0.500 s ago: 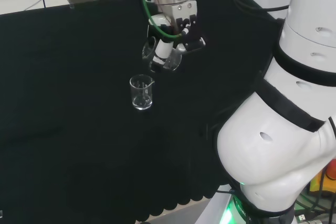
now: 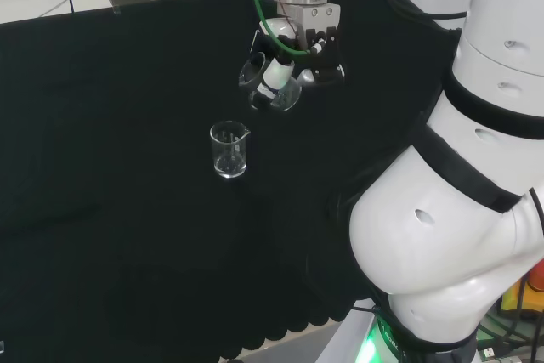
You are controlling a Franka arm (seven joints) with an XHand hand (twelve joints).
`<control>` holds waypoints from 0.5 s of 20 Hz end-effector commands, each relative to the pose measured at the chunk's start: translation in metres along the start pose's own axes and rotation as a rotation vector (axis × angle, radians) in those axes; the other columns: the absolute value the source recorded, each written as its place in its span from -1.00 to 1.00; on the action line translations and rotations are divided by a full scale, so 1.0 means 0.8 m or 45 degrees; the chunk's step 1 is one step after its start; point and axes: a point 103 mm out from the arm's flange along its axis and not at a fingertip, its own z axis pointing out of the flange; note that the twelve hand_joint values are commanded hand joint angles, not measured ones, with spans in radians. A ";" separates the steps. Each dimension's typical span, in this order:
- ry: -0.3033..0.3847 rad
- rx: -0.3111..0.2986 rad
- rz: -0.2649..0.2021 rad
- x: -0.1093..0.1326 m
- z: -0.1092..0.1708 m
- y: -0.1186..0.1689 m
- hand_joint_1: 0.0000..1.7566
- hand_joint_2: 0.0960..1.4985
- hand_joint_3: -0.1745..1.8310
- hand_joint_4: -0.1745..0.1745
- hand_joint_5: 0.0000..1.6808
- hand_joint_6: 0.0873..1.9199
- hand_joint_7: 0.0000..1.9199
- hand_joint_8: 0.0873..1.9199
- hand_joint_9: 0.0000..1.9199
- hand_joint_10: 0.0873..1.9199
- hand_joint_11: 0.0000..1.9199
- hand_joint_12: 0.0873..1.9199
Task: Place the beaker back on the table.
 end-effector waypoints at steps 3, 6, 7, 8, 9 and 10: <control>0.192 -0.107 -0.052 -0.034 0.020 0.026 0.75 -0.19 -0.33 -1.00 0.53 -0.54 0.49 -0.57 0.70 -1.00 0.21 -0.32; 0.261 -0.133 -0.127 -0.040 0.032 0.038 0.75 -0.18 -0.33 -1.00 0.53 -0.54 0.48 -0.56 0.70 -1.00 0.21 -0.32; 0.278 -0.141 -0.147 -0.042 0.036 0.042 0.75 -0.18 -0.33 -1.00 0.53 -0.54 0.48 -0.56 0.70 -1.00 0.21 -0.32; 0.304 -0.144 -0.169 -0.043 0.040 0.047 0.75 -0.18 -0.33 -1.00 0.53 -0.54 0.48 -0.56 0.70 -1.00 0.21 -0.32; 0.325 -0.151 -0.189 -0.044 0.044 0.051 0.75 -0.18 -0.33 -1.00 0.53 -0.54 0.48 -0.56 0.70 -1.00 0.21 -0.31; 0.345 -0.156 -0.204 -0.045 0.048 0.055 0.75 -0.18 -0.33 -1.00 0.53 -0.53 0.48 -0.56 0.70 -1.00 0.21 -0.31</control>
